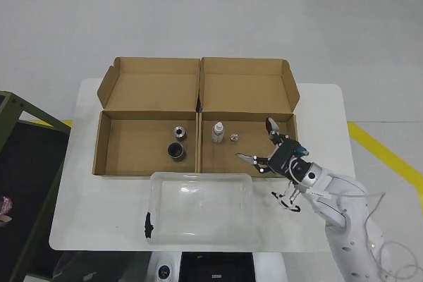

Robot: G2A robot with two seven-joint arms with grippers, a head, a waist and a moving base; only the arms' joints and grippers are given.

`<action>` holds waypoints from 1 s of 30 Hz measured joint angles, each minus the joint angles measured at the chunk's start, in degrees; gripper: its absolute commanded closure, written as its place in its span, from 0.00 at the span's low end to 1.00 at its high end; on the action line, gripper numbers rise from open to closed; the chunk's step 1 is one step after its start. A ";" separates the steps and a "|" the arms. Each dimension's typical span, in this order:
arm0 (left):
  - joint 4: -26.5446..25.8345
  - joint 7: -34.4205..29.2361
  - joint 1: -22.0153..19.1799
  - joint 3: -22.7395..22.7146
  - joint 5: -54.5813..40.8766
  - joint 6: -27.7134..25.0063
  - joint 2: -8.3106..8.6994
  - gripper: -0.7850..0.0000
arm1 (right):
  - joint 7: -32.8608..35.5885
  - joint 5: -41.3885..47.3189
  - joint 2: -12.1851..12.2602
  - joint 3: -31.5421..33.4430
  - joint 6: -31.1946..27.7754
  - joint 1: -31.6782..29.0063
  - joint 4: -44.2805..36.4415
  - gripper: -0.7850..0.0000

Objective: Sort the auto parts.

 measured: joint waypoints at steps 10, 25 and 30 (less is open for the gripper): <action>0.00 0.00 0.00 0.00 0.00 0.00 0.00 0.00 | -8.81 -1.93 0.79 6.97 5.63 -8.31 -0.90 0.02; 0.00 0.00 0.00 0.00 0.00 0.00 0.00 0.00 | -13.59 0.49 1.41 13.82 9.59 -14.47 -0.50 0.00; 0.00 0.00 0.00 0.00 0.00 0.00 0.00 0.00 | -14.03 1.33 1.53 14.55 10.23 -14.83 0.18 0.00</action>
